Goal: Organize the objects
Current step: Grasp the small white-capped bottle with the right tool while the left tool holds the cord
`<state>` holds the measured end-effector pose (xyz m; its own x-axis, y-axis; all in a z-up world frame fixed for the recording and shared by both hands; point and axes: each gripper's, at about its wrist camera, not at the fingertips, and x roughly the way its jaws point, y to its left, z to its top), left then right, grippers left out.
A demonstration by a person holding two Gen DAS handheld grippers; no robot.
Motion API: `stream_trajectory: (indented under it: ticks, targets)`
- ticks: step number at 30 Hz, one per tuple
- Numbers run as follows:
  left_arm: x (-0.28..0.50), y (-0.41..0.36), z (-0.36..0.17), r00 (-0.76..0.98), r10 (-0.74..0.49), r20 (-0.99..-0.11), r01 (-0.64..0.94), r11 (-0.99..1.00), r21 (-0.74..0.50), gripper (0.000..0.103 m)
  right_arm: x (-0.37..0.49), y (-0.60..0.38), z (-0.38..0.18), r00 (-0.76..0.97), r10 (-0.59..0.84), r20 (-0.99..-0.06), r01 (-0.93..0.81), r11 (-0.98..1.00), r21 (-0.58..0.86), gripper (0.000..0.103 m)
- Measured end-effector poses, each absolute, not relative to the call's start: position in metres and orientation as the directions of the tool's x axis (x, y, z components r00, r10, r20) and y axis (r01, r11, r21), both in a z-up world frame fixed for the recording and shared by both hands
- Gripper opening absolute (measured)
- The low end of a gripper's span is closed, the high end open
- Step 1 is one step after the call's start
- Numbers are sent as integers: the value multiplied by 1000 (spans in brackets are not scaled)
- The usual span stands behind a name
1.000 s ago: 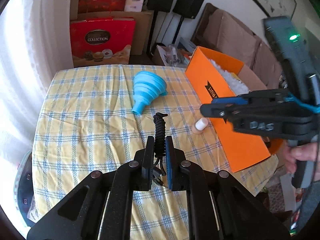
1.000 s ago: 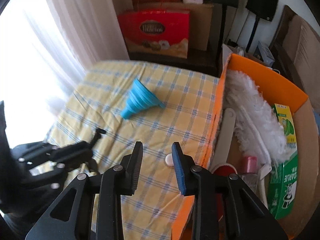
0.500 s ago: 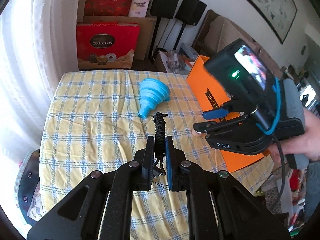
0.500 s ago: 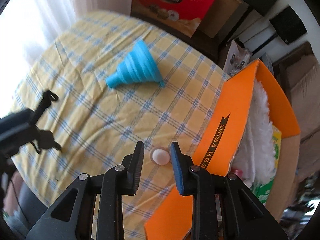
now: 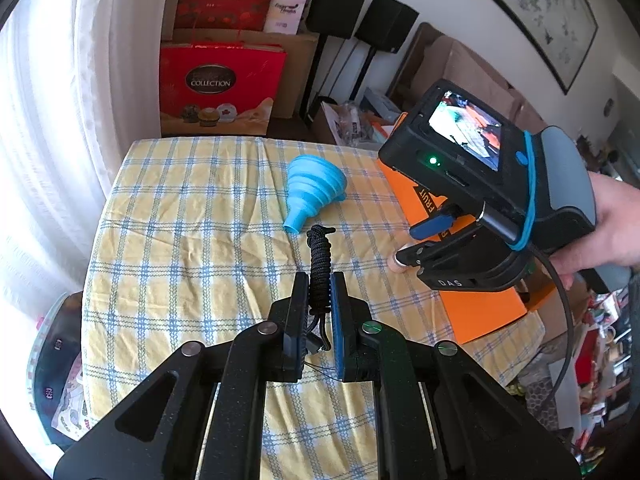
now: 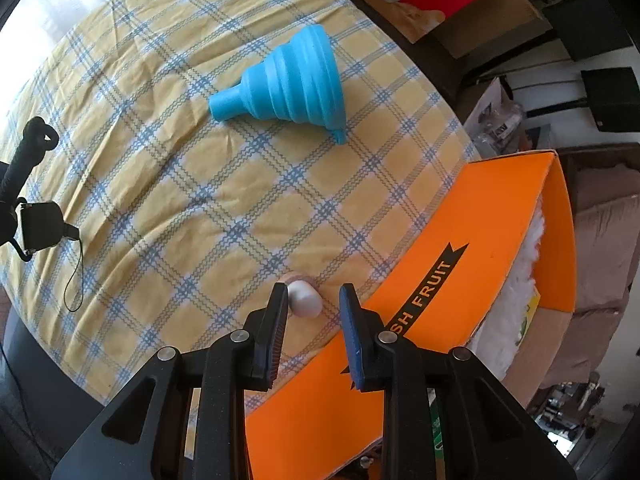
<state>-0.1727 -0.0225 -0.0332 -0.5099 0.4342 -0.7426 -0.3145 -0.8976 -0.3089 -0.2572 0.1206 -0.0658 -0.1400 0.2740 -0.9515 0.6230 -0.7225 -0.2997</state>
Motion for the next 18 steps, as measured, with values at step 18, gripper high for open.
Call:
stream_trajectory:
  ticks: [18]
  targets:
    - [-173, -26, -33, -514, 438, -738, -306, -897, -320, 10, -263, 110, -90, -69, 326, -943, 703, -654, -278, 21]
